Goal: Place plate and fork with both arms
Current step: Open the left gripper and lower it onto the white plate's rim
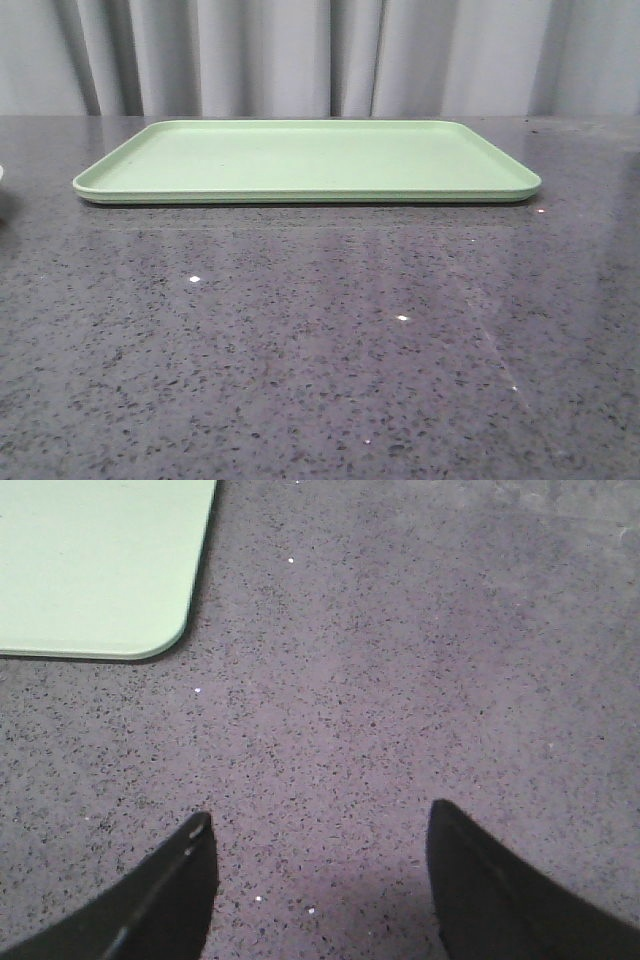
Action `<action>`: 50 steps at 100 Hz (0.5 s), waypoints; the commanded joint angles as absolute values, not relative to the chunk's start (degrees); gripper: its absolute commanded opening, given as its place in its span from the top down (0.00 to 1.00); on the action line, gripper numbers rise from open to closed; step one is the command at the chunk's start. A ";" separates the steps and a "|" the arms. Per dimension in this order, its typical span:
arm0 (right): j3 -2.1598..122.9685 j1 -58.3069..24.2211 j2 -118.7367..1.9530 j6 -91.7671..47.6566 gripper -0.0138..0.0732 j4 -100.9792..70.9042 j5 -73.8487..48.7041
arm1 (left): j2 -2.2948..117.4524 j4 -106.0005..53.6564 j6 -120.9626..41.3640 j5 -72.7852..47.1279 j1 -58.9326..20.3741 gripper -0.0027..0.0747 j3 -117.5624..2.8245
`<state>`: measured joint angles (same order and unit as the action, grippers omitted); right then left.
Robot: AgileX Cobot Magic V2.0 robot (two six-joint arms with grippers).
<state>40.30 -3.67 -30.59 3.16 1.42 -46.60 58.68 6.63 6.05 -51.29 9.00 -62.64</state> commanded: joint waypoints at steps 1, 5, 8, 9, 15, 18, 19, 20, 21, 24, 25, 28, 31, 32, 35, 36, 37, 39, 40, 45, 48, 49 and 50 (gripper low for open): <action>42.26 -3.29 -31.25 2.48 0.31 1.69 -43.60 | 60.74 2.73 1.64 -47.14 12.63 0.23 -64.69; 42.26 -3.29 -31.25 2.48 0.31 1.69 -43.65 | 61.76 0.55 -0.40 -46.75 14.67 0.23 -64.69; 42.26 -3.29 -31.25 2.48 0.31 1.69 -43.65 | 62.75 -1.53 -1.16 -46.28 15.93 0.23 -64.69; 42.26 -3.29 -31.25 2.48 0.31 1.69 -43.65 | 62.95 -1.94 -1.39 -46.17 16.25 0.23 -64.69; 42.26 -3.29 -31.25 2.48 0.31 1.69 -43.65 | 64.73 -5.48 -3.91 -45.15 18.83 0.23 -64.69; 42.26 -3.29 -31.25 2.48 0.31 1.69 -43.65 | 65.50 -6.95 -5.01 -45.04 19.82 0.23 -64.69; 42.26 -3.29 -31.25 2.48 0.31 1.69 -43.65 | 65.69 -7.22 -5.46 -44.91 20.30 0.23 -64.69; 42.26 -3.29 -31.25 2.48 0.31 1.69 -43.71 | 66.10 -7.73 -5.68 -44.93 20.52 0.23 -64.69; 42.26 -3.29 -31.25 2.48 0.31 1.69 -43.71 | 66.30 -7.97 -5.95 -44.93 20.95 0.23 -64.69; 42.26 -3.29 -31.25 2.48 0.31 1.69 -43.71 | 67.32 -8.90 -7.16 -44.93 21.69 0.23 -64.69; 42.26 -3.29 -31.25 2.48 0.31 1.69 -43.71 | 67.52 -9.30 -7.41 -45.03 21.85 0.23 -64.69; 42.26 -3.29 -31.25 2.48 0.31 1.69 -43.71 | 68.78 -10.17 -8.36 -45.03 22.61 0.23 -64.69; 42.26 -3.29 -31.25 2.48 0.31 1.69 -43.71 | 69.44 -10.30 -8.85 -45.03 22.76 0.23 -64.69; 42.26 -3.29 -31.25 2.48 0.31 1.69 -43.71 | 69.67 -10.45 -9.03 -45.03 22.91 0.23 -64.69; 42.26 -3.29 -31.25 2.48 0.31 1.69 -43.71 | 70.57 -10.45 -9.56 -45.03 23.16 0.23 -64.69; 42.26 -3.29 -31.25 2.48 0.31 1.69 -43.71 | 71.03 -10.45 -9.67 -45.03 23.16 0.23 -64.69; 42.26 -3.29 -31.25 2.48 0.31 1.69 -43.71 | 71.26 -10.45 -9.66 -45.03 23.16 0.23 -64.69; 42.26 -3.29 -31.25 2.48 0.31 1.69 -43.71 | 71.99 -10.45 -9.82 -45.11 23.16 0.23 -64.69; 42.26 -3.29 -31.25 2.48 0.31 1.69 -43.71 | 72.23 -10.45 -9.96 -45.11 23.16 0.23 -64.69; 42.26 -3.29 -31.25 2.48 0.31 1.69 -43.76 | 74.18 -10.55 -10.67 -45.47 23.16 0.23 -64.69; 42.26 -3.29 -31.25 2.48 0.31 1.69 -43.81 | 75.09 -10.86 -10.90 -45.68 23.16 0.23 -64.69; 42.26 -3.29 -31.25 2.48 0.31 1.69 -43.81 | 75.31 -10.86 -10.90 -45.67 23.16 0.23 -64.69; 42.26 -3.29 -31.25 2.48 0.31 1.69 -43.81 | 75.71 -11.01 -11.09 -45.85 23.16 0.23 -64.69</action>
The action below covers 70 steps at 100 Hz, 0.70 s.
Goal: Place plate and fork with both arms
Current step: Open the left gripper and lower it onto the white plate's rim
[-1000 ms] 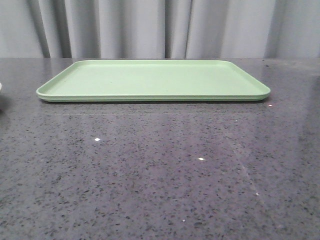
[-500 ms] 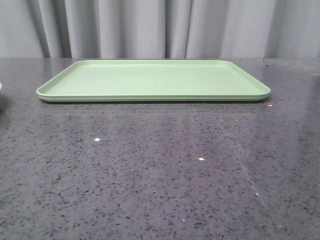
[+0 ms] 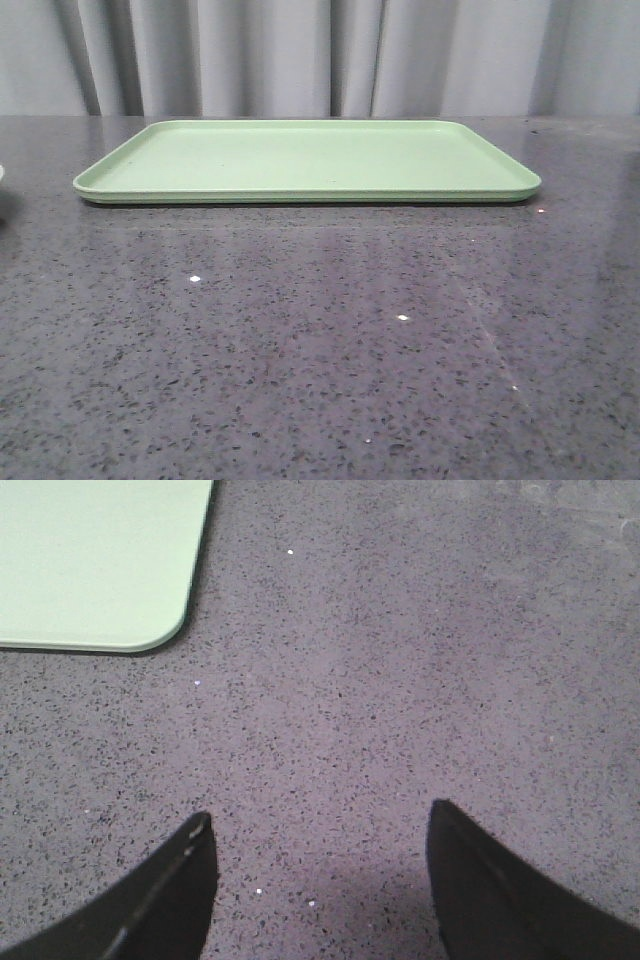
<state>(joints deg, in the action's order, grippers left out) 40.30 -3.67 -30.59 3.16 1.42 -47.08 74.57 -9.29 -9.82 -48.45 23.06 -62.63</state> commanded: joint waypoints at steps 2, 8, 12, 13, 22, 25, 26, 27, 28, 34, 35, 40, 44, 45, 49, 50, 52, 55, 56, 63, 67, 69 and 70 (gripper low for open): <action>42.26 -3.29 -31.25 2.48 0.31 1.69 -43.81 | 76.37 -11.16 -11.35 -46.03 23.16 0.23 -64.69; 42.26 -3.29 -31.25 2.48 0.31 1.69 -43.89 | 77.76 -12.06 -12.25 -46.37 23.16 0.23 -64.69; 42.26 -3.29 -31.25 2.48 0.31 1.69 -44.03 | 78.55 -12.51 -12.63 -46.45 23.16 0.23 -64.69; 42.26 -3.29 -31.25 2.48 0.31 1.69 -44.06 | 78.66 -12.56 -12.60 -46.45 23.16 0.23 -64.69; 42.26 -3.29 -31.25 2.48 0.31 1.69 -44.24 | 79.55 -12.66 -13.65 -46.60 23.16 0.23 -64.69; 42.26 -3.29 -31.25 2.48 0.31 1.69 -44.35 | 79.53 -12.66 -13.65 -46.63 23.16 0.23 -64.69; 42.26 -3.29 -31.25 2.48 0.31 1.69 -44.35 | 79.53 -12.66 -13.76 -46.63 23.16 0.23 -64.69; 42.26 -3.29 -31.25 2.48 0.31 1.69 -44.35 | 79.57 -12.66 -13.78 -46.63 23.16 0.23 -64.69; 42.26 -3.29 -31.25 2.48 0.31 1.69 -44.35 | 79.57 -12.66 -13.78 -46.63 23.16 0.23 -64.69; 42.26 -3.29 -31.25 2.48 0.31 1.69 -44.35 | 79.67 -12.66 -14.14 -46.63 23.16 0.23 -64.69; 42.26 -3.29 -31.25 2.48 0.31 1.69 -44.35 | 79.66 -12.66 -14.33 -46.63 23.16 0.23 -64.69; 42.26 -3.29 -31.25 2.48 0.31 1.69 -44.35 | 79.93 -12.66 -14.59 -46.73 23.16 0.23 -64.69; 42.26 -3.29 -31.25 2.48 0.31 1.69 -44.35 | 80.31 -12.66 -14.67 -46.73 23.16 0.23 -64.69; 42.26 -3.29 -31.25 2.48 0.31 1.69 -44.35 | 80.31 -12.66 -14.67 -46.73 23.16 0.23 -64.69; 42.26 -3.29 -31.25 2.48 0.31 1.69 -44.35 | 80.84 -12.66 -14.67 -46.73 23.16 0.23 -64.69; 42.26 -3.29 -31.25 2.48 0.31 1.69 -44.35 | 80.93 -12.66 -14.67 -46.73 23.16 0.23 -64.69; 42.26 -3.29 -31.25 2.48 0.31 1.69 -44.35 | 81.14 -12.66 -14.67 -46.73 23.16 0.23 -64.69; 42.26 -3.29 -31.25 2.48 0.31 1.69 -44.35 | 81.54 -12.66 -14.67 -46.73 23.16 0.23 -64.69; 42.26 -3.29 -31.25 2.48 0.31 1.69 -44.35 | 81.74 -12.66 -14.67 -46.73 23.16 0.23 -64.69; 42.26 -3.29 -31.25 2.48 0.31 1.69 -44.35 | 82.44 -12.66 -14.67 -46.73 23.16 0.23 -64.69; 42.26 -3.29 -31.25 2.48 0.31 1.69 -44.35 | 82.65 -12.70 -14.67 -46.77 23.16 0.23 -64.69; 42.26 -3.29 -31.25 2.48 0.31 1.69 -44.35 | 82.74 -12.70 -14.67 -46.77 23.16 0.23 -64.69; 42.26 -3.29 -31.25 2.48 0.31 1.69 -44.35 | 82.74 -12.70 -14.67 -46.77 23.16 0.23 -64.69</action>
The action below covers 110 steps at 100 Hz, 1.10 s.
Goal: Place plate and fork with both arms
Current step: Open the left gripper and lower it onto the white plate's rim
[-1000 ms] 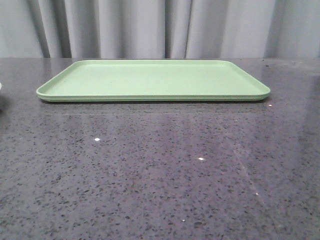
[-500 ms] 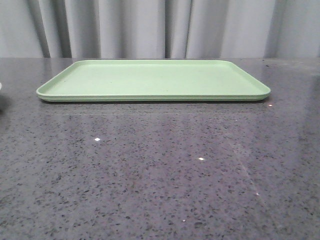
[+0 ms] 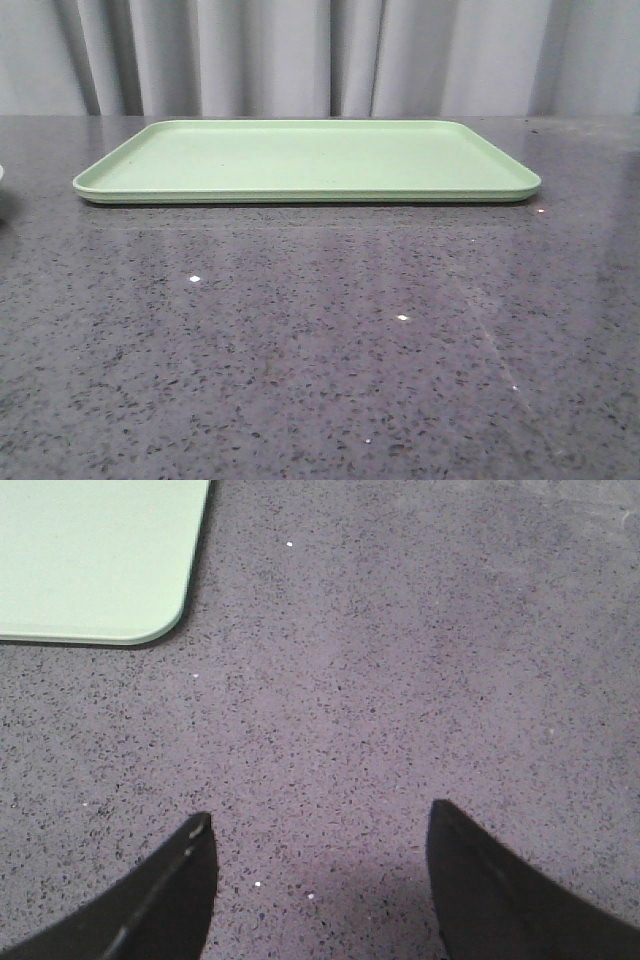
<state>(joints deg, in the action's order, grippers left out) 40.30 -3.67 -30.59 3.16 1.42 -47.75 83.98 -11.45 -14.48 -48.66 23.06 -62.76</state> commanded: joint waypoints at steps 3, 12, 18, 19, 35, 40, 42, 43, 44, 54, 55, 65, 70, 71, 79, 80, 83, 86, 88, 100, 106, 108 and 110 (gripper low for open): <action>42.26 -3.29 -31.25 2.48 0.31 1.69 -44.35 | 82.87 -12.70 -14.67 -46.77 23.16 0.23 -64.69; 42.26 -3.29 -31.25 2.48 0.31 1.69 -44.35 | 82.95 -12.70 -14.72 -46.67 23.16 0.23 -64.69; 42.26 -3.29 -31.25 2.48 0.31 1.69 -44.35 | 83.11 -12.70 -14.72 -46.67 23.16 0.23 -64.69; 42.26 -3.29 -31.25 2.48 0.31 1.69 -44.35 | 83.22 -12.70 -14.72 -46.67 23.16 0.23 -64.69; 42.26 -3.29 -31.25 2.48 0.31 1.69 -44.35 | 83.36 -12.80 -14.81 -46.88 23.16 0.23 -64.58; 42.26 -3.29 -31.25 2.48 0.31 1.69 -44.35 | 83.36 -12.80 -14.85 -46.92 23.16 0.23 -64.58; 42.26 -3.29 -31.25 2.48 0.31 1.69 -44.35 | 83.36 -12.80 -14.95 -46.92 23.16 0.23 -64.58; 42.26 -3.29 -31.25 2.48 0.31 1.69 -44.35 | 83.36 -12.80 -14.95 -46.92 23.16 0.23 -64.58; 42.26 -3.29 -31.25 2.48 0.31 1.69 -44.35 | 83.36 -12.80 -15.12 -47.04 23.16 0.23 -64.58; 42.26 -3.29 -31.25 2.48 0.31 1.69 -44.35 | 83.36 -12.80 -15.14 -47.15 23.16 0.23 -64.58; 42.26 -3.29 -31.25 2.48 0.31 1.69 -44.35 | 83.36 -12.80 -15.14 -47.15 23.16 0.23 -64.58; 42.26 -3.29 -31.25 2.48 0.31 1.69 -44.35 | 83.44 -12.80 -15.27 -47.37 23.16 0.23 -64.58; 42.26 -3.29 -31.25 2.48 0.31 1.69 -44.35 | 83.44 -12.80 -15.27 -47.48 23.16 0.23 -64.58; 42.26 -3.29 -31.25 2.48 0.31 1.69 -44.35 | 83.44 -12.80 -15.27 -47.48 23.16 0.23 -64.58; 42.26 -3.29 -31.25 2.48 0.31 1.69 -44.35 | 83.44 -12.80 -15.27 -47.70 23.16 0.23 -64.58; 42.26 -3.29 -31.25 2.48 0.31 1.69 -44.35 | 83.44 -12.80 -15.27 -47.70 23.16 0.23 -64.58; 42.26 -3.29 -31.25 2.48 0.31 1.69 -44.35 | 83.44 -12.80 -15.27 -47.81 23.16 0.23 -64.58; 42.26 -3.29 -31.25 2.48 0.31 1.69 -44.35 | 83.44 -12.80 -15.27 -47.96 23.16 0.23 -64.58; 42.26 -3.29 -31.25 2.48 0.31 1.69 -44.35 | 83.44 -12.80 -15.27 -48.08 23.16 0.23 -64.58; 42.26 -3.29 -31.25 2.48 0.31 1.69 -44.35 | 83.44 -12.80 -15.27 -48.33 23.16 0.23 -64.58; 42.26 -3.29 -31.25 2.48 0.31 1.69 -44.35 | 83.44 -12.80 -15.27 -48.44 23.16 0.23 -64.58; 42.26 -3.29 -31.25 2.48 0.31 1.69 -44.35 | 83.44 -12.80 -15.27 -48.42 23.16 0.23 -64.58; 42.26 -3.29 -31.25 2.48 0.31 1.69 -44.35 | 83.44 -12.80 -15.27 -48.45 23.16 0.23 -64.58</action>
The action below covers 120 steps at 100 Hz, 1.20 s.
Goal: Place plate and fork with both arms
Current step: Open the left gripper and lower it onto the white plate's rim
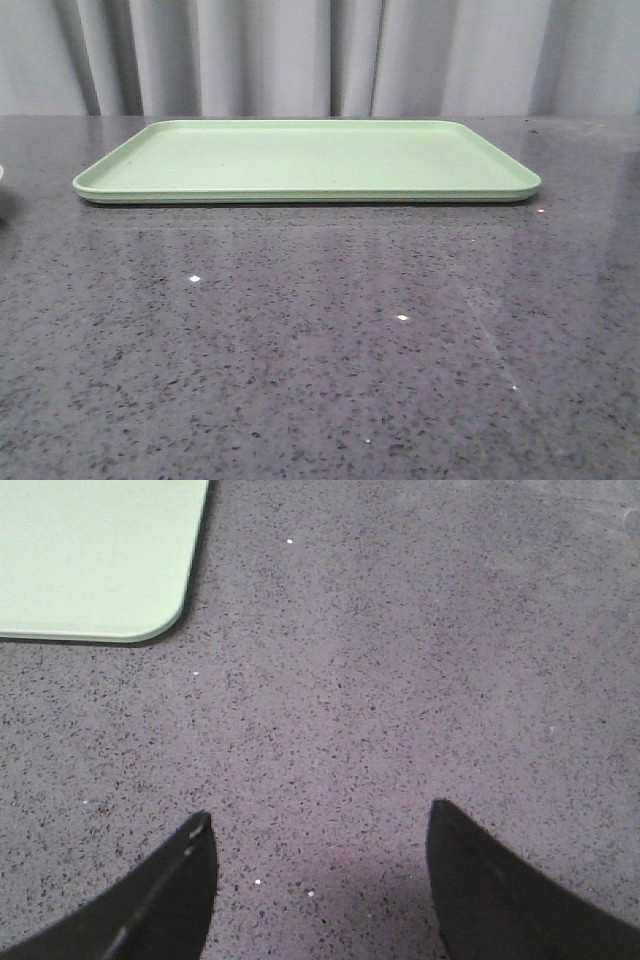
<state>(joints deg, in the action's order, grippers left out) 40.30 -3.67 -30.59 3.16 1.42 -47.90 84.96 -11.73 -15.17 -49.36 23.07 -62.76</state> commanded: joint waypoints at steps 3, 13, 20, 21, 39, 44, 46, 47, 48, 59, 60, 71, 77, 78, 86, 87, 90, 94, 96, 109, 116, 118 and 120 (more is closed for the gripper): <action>42.26 -3.29 -31.25 2.48 0.31 1.69 -44.35 | 83.44 -12.80 -15.27 -48.45 23.16 0.23 -64.58; 42.26 -3.29 -31.25 2.48 0.31 1.69 -44.35 | 83.47 -12.80 -15.27 -48.55 23.16 0.23 -64.58; 42.26 -3.29 -31.25 2.48 0.31 1.69 -44.35 | 84.03 -12.80 -15.27 -48.68 23.16 0.23 -64.58; 42.26 -3.29 -31.25 2.48 0.31 1.69 -44.35 | 84.21 -12.80 -15.27 -48.66 23.16 0.23 -64.58; 42.26 -3.29 -31.25 2.48 0.31 1.69 -44.35 | 86.51 -13.23 -15.27 -49.33 23.05 0.23 -64.58; 42.26 -3.29 -31.25 2.48 0.31 1.69 -44.35 | 86.63 -13.23 -15.27 -49.08 23.05 0.23 -64.58; 42.26 -3.29 -31.25 2.48 0.31 1.69 -44.35 | 86.63 -13.23 -15.27 -49.10 23.05 0.23 -64.58; 42.26 -3.29 -31.25 2.48 0.31 1.69 -44.35 | 86.63 -13.23 -15.27 -49.10 23.05 0.23 -64.58; 42.26 -3.29 -31.25 2.48 0.31 1.69 -44.35 | 86.63 -13.23 -15.27 -49.10 23.05 0.23 -64.58; 42.26 -3.29 -31.25 2.48 0.31 1.69 -44.35 | 86.76 -13.23 -15.27 -49.07 23.05 0.23 -64.58; 42.26 -3.29 -31.25 2.48 0.31 1.69 -44.35 | 86.76 -13.23 -15.27 -49.07 23.05 0.23 -64.58; 42.26 -3.29 -31.25 2.48 0.31 1.69 -44.35 | 87.54 -13.35 -15.27 -49.55 23.05 0.23 -64.58; 42.26 -3.29 -31.25 2.48 0.31 1.69 -44.35 | 87.96 -13.33 -15.27 -49.71 23.05 0.23 -64.58; 42.26 -3.29 -31.25 2.48 0.31 1.69 -44.35 | 87.96 -13.33 -15.27 -49.71 23.05 0.23 -64.58; 42.26 -3.29 -31.25 2.48 0.31 1.69 -44.35 | 88.08 -13.33 -15.27 -49.71 23.05 0.23 -64.58; 42.26 -3.29 -31.25 2.48 0.31 1.69 -44.35 | 88.08 -13.33 -15.27 -49.71 23.05 0.23 -64.58; 42.26 -3.29 -31.25 2.48 0.31 1.69 -44.35 | 88.08 -13.33 -15.27 -49.71 23.05 0.23 -64.58; 42.26 -3.29 -31.25 2.48 0.31 1.69 -44.35 | 88.08 -13.33 -15.27 -49.71 23.05 0.23 -64.58; 42.26 -3.29 -31.25 2.48 0.31 1.69 -44.35 | 88.08 -13.33 -15.27 -49.71 23.05 0.23 -64.58; 42.26 -3.29 -31.25 2.48 0.31 1.69 -44.35 | 88.08 -13.33 -15.27 -50.05 23.05 0.24 -64.58; 42.26 -3.29 -31.25 2.48 0.31 1.69 -44.35 | 88.08 -13.33 -15.27 -50.35 23.05 0.29 -64.58; 42.26 -3.29 -31.25 2.48 0.31 1.69 -44.35 | 88.08 -13.33 -15.27 -50.52 23.05 0.30 -64.58; 42.26 -3.29 -31.25 2.48 0.31 1.69 -44.35 | 88.08 -13.23 -15.27 -50.49 23.05 0.32 -64.58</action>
